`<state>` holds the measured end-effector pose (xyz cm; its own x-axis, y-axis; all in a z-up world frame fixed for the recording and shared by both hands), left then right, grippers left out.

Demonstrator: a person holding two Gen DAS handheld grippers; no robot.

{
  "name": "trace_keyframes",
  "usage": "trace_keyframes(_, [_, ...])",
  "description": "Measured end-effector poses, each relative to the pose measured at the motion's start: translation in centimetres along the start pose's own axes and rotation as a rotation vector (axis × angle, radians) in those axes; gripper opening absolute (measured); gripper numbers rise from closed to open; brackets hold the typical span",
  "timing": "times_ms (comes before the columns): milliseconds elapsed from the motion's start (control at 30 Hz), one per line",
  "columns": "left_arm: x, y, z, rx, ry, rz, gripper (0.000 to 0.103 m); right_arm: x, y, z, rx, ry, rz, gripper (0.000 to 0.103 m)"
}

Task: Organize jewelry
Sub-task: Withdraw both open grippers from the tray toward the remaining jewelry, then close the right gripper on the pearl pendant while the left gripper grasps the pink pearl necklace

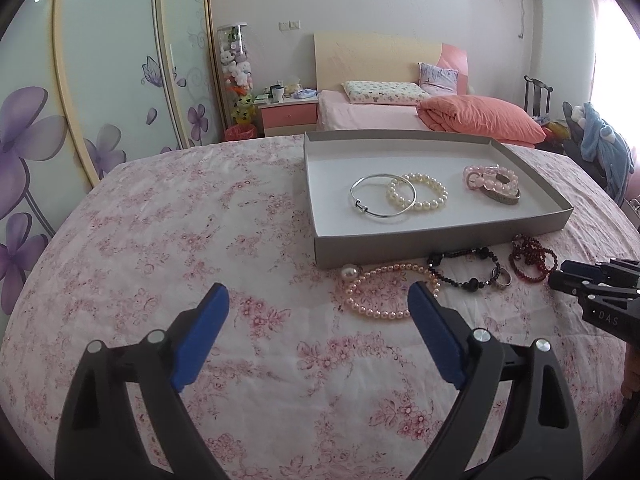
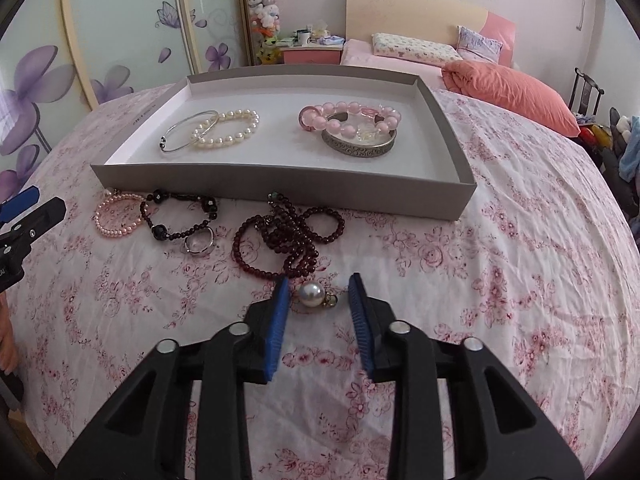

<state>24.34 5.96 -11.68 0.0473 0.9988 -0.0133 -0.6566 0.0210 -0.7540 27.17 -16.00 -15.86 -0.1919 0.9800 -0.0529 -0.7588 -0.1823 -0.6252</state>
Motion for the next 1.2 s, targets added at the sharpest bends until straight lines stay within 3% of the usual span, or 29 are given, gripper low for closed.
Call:
trace_keyframes(167, [-0.3,0.0,-0.4,0.019,0.011,0.003,0.089,-0.8,0.5,0.4,-0.003,0.039,-0.019,0.020])
trace_keyframes(333, [-1.0,0.1,-1.0,0.051,0.026,0.004,0.088,-4.2,1.0,0.7,0.005,0.144,-0.131,0.020])
trace_keyframes(433, [-1.2,0.3,-1.9,0.091,0.027,0.025,0.078,-4.8,1.1,0.7,-0.003,0.147,-0.160,0.020])
trace_keyframes(600, [-1.2,0.2,-3.9,0.152,0.022,0.063,0.052,-4.6,1.2,0.7,-0.003,0.160,-0.141,0.020])
trace_keyframes(733, [-1.6,0.4,-5.1,0.194,0.032,0.069,0.040,-4.7,1.1,0.7,-0.003,0.151,-0.147,0.020])
trace_keyframes(833, [-1.9,0.6,-5.5,0.201,0.017,0.045,0.034,-4.6,1.1,0.7,-0.003,0.150,-0.148,0.020])
trace_keyframes(967, [-2.2,0.7,-5.4,0.201,0.025,0.028,0.014,-4.6,1.0,0.6,-0.002,0.147,-0.150,0.021])
trace_keyframes(1200, [-1.4,1.8,-4.1,0.212,0.044,0.009,0.011,-4.7,1.0,0.7,-0.002,0.145,-0.151,0.021])
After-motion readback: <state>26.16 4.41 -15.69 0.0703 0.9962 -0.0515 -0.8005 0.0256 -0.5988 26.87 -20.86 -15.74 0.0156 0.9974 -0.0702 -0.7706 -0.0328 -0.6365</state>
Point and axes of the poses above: each gripper's, at about its wrist camera, not at the fingertips, and z roughly against the way its jaws point, x to its left, y to its underside, the point moved 8 cm from there along -z, roughly the way its jaws point, and after that the axes turned 5 degrees about y, right-handed, at the moved point
